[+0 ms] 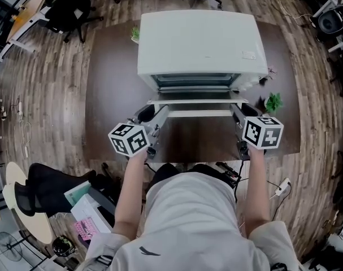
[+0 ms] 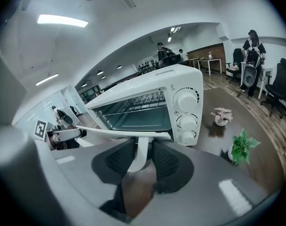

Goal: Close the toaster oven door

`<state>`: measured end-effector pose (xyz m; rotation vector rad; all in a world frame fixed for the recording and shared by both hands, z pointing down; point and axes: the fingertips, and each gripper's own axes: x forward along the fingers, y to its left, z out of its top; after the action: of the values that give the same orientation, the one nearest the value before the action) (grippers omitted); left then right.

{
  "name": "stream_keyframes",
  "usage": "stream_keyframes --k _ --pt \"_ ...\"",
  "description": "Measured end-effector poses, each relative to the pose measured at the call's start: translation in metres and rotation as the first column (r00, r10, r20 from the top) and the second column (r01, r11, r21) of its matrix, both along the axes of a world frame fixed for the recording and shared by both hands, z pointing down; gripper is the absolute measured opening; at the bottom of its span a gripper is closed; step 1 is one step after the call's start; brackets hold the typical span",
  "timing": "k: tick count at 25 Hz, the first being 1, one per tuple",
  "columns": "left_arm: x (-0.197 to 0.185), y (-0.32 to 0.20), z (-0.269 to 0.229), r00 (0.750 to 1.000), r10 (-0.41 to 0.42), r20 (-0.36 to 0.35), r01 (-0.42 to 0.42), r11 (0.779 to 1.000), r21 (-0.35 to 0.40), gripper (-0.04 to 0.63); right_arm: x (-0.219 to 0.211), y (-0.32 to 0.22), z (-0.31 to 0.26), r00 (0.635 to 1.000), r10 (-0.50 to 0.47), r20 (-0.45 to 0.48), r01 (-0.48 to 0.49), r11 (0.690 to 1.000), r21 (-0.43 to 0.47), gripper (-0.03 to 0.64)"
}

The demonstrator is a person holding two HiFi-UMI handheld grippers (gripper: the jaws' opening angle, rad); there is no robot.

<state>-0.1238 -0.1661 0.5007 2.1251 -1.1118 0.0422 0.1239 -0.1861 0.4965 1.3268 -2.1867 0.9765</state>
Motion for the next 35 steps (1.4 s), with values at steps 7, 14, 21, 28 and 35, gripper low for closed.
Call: stream_keyframes --k 7,14,21,28,35 --pt "0.000 -0.019 -0.012 0.996 -0.025 -0.089 0.020 0.998 -0.051 0.195 0.000 -0.020 -0.012 0.998 0.019 0.052 -0.016 0.998 -0.059 0.114" --pt "-0.001 -0.033 -0.016 0.994 0.011 -0.113 -0.025 0.992 -0.120 0.195 -0.003 -0.035 -0.017 0.997 0.016 0.080 -0.007 0.993 -0.119 0.117" --pt "0.000 -0.061 -0.027 0.986 0.040 -0.162 -0.070 0.980 -0.188 0.204 -0.003 -0.062 -0.020 0.999 0.020 0.048 -0.007 0.970 -0.245 0.117" --pt "0.000 -0.068 -0.026 0.984 0.108 -0.139 -0.146 0.941 -0.304 0.207 -0.005 -0.069 -0.020 1.000 0.015 0.013 -0.010 0.949 -0.315 0.117" --pt "0.004 -0.077 -0.027 0.984 0.168 -0.049 -0.173 0.886 -0.430 0.205 -0.003 -0.078 -0.021 0.998 0.012 -0.057 -0.032 0.929 -0.368 0.113"
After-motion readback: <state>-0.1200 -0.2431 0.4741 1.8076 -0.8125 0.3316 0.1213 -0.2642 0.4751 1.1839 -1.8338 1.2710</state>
